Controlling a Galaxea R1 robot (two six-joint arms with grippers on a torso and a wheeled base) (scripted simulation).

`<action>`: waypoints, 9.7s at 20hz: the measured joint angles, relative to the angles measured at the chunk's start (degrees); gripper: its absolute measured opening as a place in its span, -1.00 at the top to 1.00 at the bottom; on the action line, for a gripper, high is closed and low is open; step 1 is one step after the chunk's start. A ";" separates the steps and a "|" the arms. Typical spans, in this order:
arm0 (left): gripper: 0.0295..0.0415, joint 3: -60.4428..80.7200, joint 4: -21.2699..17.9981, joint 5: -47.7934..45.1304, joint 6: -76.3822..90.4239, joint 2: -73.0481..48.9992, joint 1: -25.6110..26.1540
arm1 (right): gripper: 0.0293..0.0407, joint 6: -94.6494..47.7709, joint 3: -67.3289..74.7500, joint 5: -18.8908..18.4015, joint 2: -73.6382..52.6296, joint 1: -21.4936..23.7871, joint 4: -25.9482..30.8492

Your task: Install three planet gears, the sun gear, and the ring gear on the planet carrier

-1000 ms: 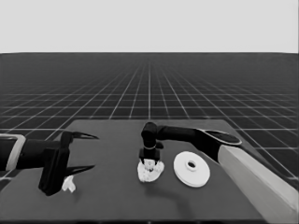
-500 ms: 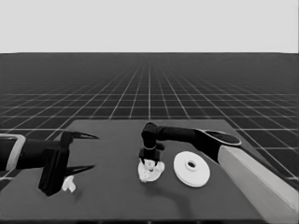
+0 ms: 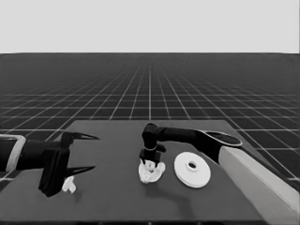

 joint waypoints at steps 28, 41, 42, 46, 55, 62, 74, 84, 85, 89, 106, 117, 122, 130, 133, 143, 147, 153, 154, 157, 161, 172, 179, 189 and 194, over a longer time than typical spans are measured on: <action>-0.49 0.00 0.00 0.00 0.00 0.00 0.00 | 0.72 16.80 0.00 0.00 0.00 0.00 0.00; -0.49 0.00 0.00 0.00 0.00 0.00 0.00 | 0.71 24.60 0.00 0.00 0.00 0.00 0.00; -0.49 0.00 0.00 0.00 0.00 0.00 0.00 | 0.71 25.20 0.00 0.00 0.00 0.00 0.00; -0.49 0.00 0.00 0.00 0.00 0.00 0.00 | 0.72 27.60 0.00 0.00 0.00 0.00 0.00; -0.49 0.00 0.00 0.00 0.00 0.00 0.00 | 0.71 33.00 0.00 0.00 0.00 0.00 0.00; -0.49 0.00 0.00 0.00 0.00 0.00 0.00 | 0.71 37.20 0.00 0.00 0.00 0.00 0.00; -0.49 0.00 0.00 0.00 0.00 0.00 0.00 | -0.59 42.76 0.00 0.00 0.00 0.01 -0.01; -0.49 0.00 0.00 0.00 0.00 0.00 0.00 | -0.64 -7.30 3.92 -2.25 -0.83 6.95 5.67; -0.49 0.00 0.00 0.00 0.00 0.00 0.00 | -0.62 -10.28 4.03 -2.23 -0.87 7.35 6.06; -0.49 0.00 0.00 0.00 0.00 0.00 0.00 | -0.61 -14.08 4.13 -2.18 -0.94 7.81 6.58; -0.49 0.00 0.00 0.00 0.00 0.00 0.00 | -0.62 -29.89 28.97 -0.55 -38.26 10.11 8.55; -0.49 0.00 0.00 0.00 0.00 0.00 0.00 | -0.61 -32.03 18.54 5.09 -33.80 -1.46 -0.51; -0.49 0.00 0.00 0.00 0.00 0.00 0.00 | 0.03 -32.11 18.31 5.25 -33.72 -1.64 -0.70; -0.49 0.00 0.00 0.00 0.00 0.00 0.00 | 0.03 -32.12 18.30 5.25 -33.70 -1.64 -0.70; -0.49 0.00 0.00 0.00 0.00 0.00 0.00 | 0.03 -29.64 24.24 0.16 -36.10 7.44 6.97; -0.49 0.00 0.00 0.00 0.00 0.00 0.00 | 0.03 -12.75 15.25 -2.37 -10.82 8.22 6.97; -0.49 0.00 0.00 0.00 0.00 0.00 0.00 | 0.03 -14.06 6.46 -2.22 -2.61 7.83 6.69; -0.49 0.00 0.00 0.00 0.00 0.00 0.00 | 0.03 -15.84 2.80 -0.98 -1.09 3.32 2.38; -0.49 0.00 0.00 0.00 0.00 0.00 0.00 | 0.03 -16.04 2.46 -0.82 -0.99 2.85 1.95; -0.49 0.00 0.00 0.00 0.00 0.00 0.00 | 0.03 -16.26 2.07 -0.63 -0.89 2.36 1.46; -0.49 0.00 0.00 0.00 0.00 0.00 0.00 | 0.03 -16.09 2.02 -0.59 -0.85 2.29 1.35; -0.49 0.00 0.00 0.00 0.00 0.00 0.00 | 0.03 -11.02 2.07 -0.56 -0.80 2.28 1.37; -0.49 0.00 0.00 0.00 0.00 0.00 0.00 | 0.03 -7.52 2.07 -0.56 -0.78 2.26 1.37; -0.49 0.00 0.00 0.00 0.00 0.00 0.00 | 0.03 -2.53 2.03 -0.54 -0.85 2.17 1.35; -0.49 0.00 0.00 0.00 0.00 0.00 0.00 | 0.03 -0.02 1.95 -0.57 -0.93 1.60 1.37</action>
